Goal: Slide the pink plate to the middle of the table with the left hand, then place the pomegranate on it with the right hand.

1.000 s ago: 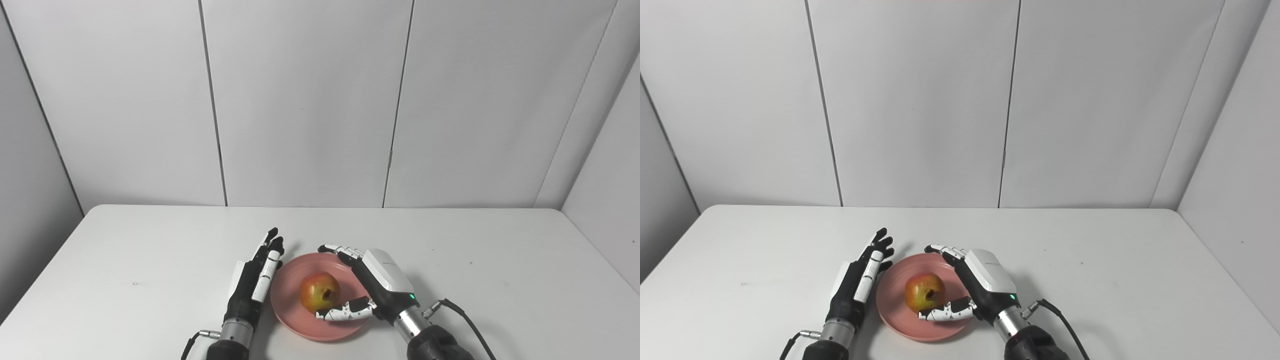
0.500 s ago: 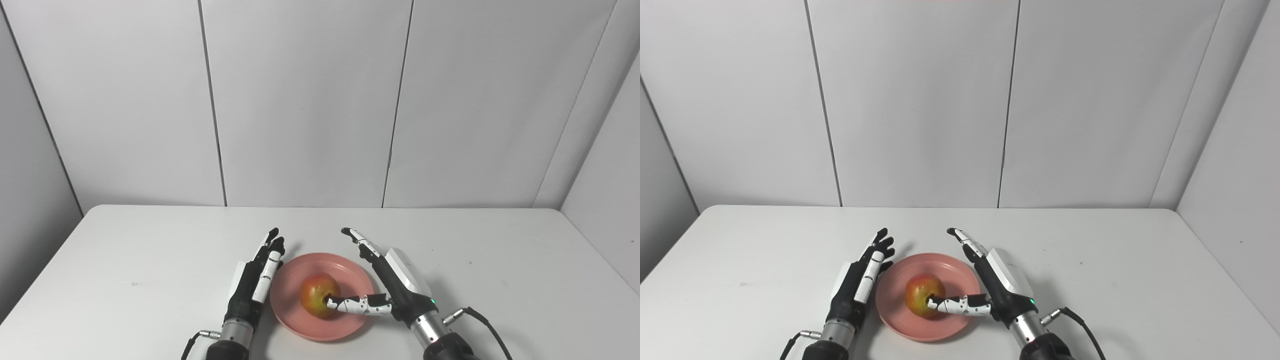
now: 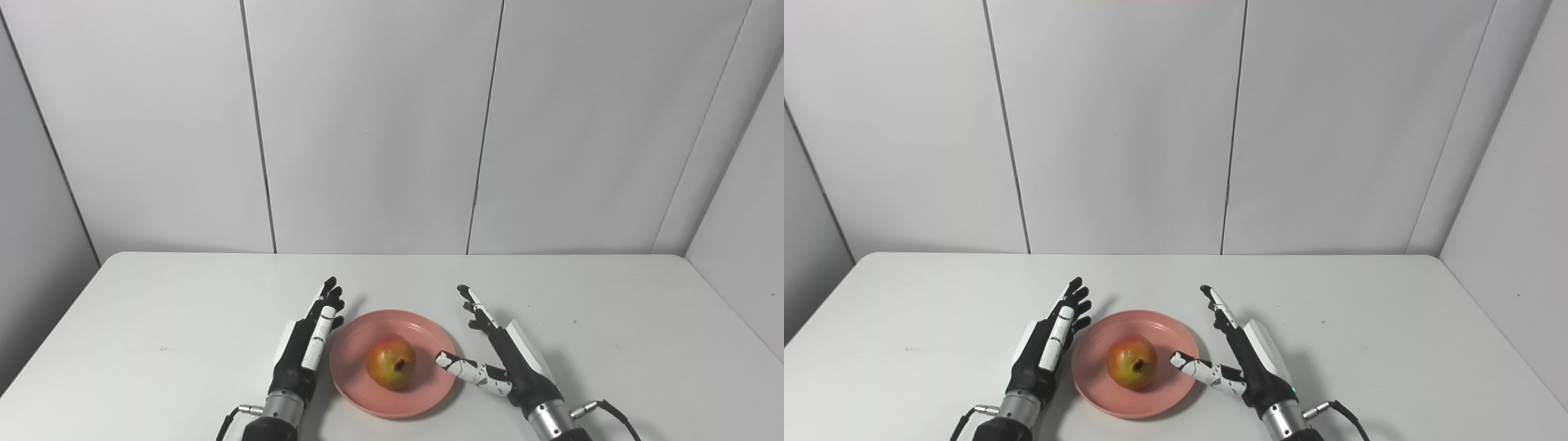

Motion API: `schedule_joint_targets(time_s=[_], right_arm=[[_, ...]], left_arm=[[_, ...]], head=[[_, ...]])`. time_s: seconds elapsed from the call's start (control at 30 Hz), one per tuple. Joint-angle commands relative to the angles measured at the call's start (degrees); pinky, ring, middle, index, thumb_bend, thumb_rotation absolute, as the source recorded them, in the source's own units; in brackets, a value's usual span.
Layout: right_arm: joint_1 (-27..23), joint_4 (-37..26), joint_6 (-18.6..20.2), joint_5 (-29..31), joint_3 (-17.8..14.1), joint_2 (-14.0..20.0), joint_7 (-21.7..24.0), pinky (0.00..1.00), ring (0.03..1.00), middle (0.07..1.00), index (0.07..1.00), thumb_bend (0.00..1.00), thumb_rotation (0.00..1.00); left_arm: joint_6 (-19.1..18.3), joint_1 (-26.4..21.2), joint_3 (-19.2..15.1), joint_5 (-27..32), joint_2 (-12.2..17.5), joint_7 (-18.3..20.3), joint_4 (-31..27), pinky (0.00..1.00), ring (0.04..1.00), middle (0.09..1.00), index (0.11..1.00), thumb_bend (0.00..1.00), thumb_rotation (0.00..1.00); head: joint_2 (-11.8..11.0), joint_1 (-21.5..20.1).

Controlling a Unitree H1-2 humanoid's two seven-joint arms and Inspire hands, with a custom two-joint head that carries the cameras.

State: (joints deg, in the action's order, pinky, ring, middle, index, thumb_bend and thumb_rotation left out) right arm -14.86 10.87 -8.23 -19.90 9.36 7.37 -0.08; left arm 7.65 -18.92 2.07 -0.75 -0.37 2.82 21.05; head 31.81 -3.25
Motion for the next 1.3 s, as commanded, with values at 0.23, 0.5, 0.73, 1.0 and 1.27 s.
schedule_joint_targets(time_s=[0.23,0.5,0.73,1.0,1.27], right_arm=[[-1.2,2.62,-1.7,6.25,-3.14,-4.43,-2.26,0.91,0.944,0.975,0.983,0.5,1.0],[-3.27,5.45,-2.13,16.44,-8.71,-7.17,-1.6,0.96,0.965,0.992,0.982,0.47,1.0],[-3.96,5.8,-1.5,18.62,-10.54,-8.11,-2.5,0.97,0.968,0.996,0.995,0.48,1.0],[-4.07,5.35,-0.33,20.21,-10.95,-8.19,-2.31,0.96,0.965,0.985,0.992,0.47,1.0],[-3.6,4.93,1.97,20.55,-10.39,-7.93,-2.38,0.97,0.963,0.989,0.98,0.45,1.0]], left_arm=[[-1.08,1.41,-1.44,1.65,2.82,1.17,-2.59,0.94,0.959,0.979,0.982,0.51,1.0],[-1.6,1.27,-2.44,3.27,3.61,2.18,-2.25,0.96,0.966,0.988,0.994,0.54,1.0],[-2.26,1.33,-2.69,3.88,3.95,3.15,-2.24,0.96,0.978,0.999,1.0,0.54,1.0],[-2.25,1.24,-2.85,4.32,3.56,3.14,-2.11,0.97,0.977,0.997,0.999,0.54,1.0],[-2.07,1.35,-2.31,3.25,3.7,2.51,-2.28,0.97,0.978,0.998,1.0,0.53,1.0]], head=[[0.15,-0.7],[-0.14,-1.39],[0.1,-1.58],[0.06,-1.32],[0.26,-1.39]])
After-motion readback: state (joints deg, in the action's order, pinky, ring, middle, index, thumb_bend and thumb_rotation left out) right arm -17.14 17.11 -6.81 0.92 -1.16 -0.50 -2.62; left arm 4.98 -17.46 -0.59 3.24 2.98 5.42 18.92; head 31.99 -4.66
